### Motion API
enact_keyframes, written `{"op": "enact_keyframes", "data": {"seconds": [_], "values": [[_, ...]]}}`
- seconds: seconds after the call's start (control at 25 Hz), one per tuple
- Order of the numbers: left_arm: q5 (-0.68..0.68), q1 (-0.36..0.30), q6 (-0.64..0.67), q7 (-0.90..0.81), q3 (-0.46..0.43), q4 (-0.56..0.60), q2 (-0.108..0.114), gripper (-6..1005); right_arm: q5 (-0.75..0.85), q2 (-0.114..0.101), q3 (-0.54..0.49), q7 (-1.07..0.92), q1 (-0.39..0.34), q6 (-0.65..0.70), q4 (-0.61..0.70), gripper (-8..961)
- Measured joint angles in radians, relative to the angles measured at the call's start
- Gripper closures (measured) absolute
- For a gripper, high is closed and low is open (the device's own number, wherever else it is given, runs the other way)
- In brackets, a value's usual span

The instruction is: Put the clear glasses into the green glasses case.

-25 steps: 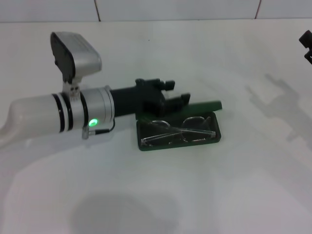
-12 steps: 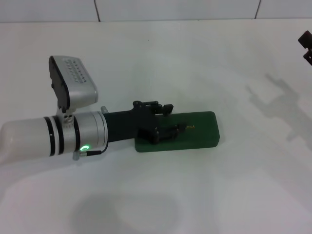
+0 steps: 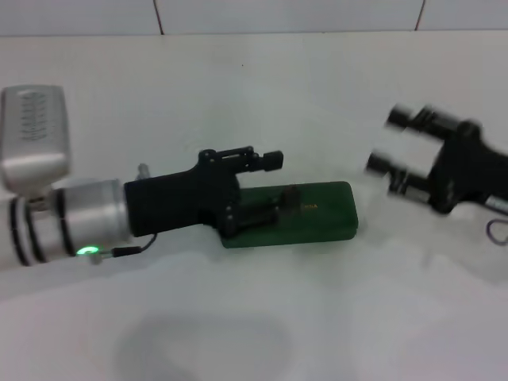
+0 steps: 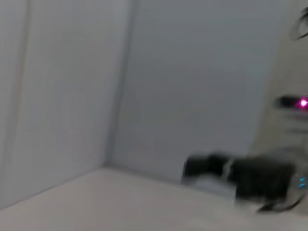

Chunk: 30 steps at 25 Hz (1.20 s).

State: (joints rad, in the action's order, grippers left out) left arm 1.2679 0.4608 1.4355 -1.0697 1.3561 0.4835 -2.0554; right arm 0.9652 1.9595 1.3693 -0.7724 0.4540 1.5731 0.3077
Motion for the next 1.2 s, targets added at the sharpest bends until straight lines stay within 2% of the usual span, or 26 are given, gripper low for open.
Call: {"op": "enact_keyframes", "data": {"seconds": [0.12,0.24,0.4,0.56,0.76,0.96,1.2], "values": [[0.000,-0.011,0.126,0.003,-0.005,-0.009,0.037,387,0.126,-0.016,0.016,-0.052,0.037,0.018,0.011,285],[-0.005,-0.052,0.204,0.040,-0.008,-0.002,0.054,387,0.201,-0.015,0.017,-0.065,0.056,0.023,0.014,285],[0.000,-0.090,0.217,0.080,-0.026,0.014,0.048,386,0.244,-0.010,0.016,-0.066,0.063,0.017,0.025,285],[0.022,-0.095,0.227,0.074,-0.033,0.008,0.049,386,0.260,-0.005,0.019,-0.067,0.076,0.015,0.035,285],[0.028,-0.115,0.227,0.119,-0.062,0.006,0.041,347,0.273,0.002,0.019,-0.067,0.079,0.012,0.053,285],[0.032,-0.132,0.230,0.172,-0.063,0.010,0.034,193,0.274,0.004,0.020,-0.067,0.080,0.010,0.055,285],[0.031,-0.133,0.229,0.192,-0.063,0.005,0.034,201,0.275,0.011,0.015,-0.064,0.080,0.008,0.056,285]]}}
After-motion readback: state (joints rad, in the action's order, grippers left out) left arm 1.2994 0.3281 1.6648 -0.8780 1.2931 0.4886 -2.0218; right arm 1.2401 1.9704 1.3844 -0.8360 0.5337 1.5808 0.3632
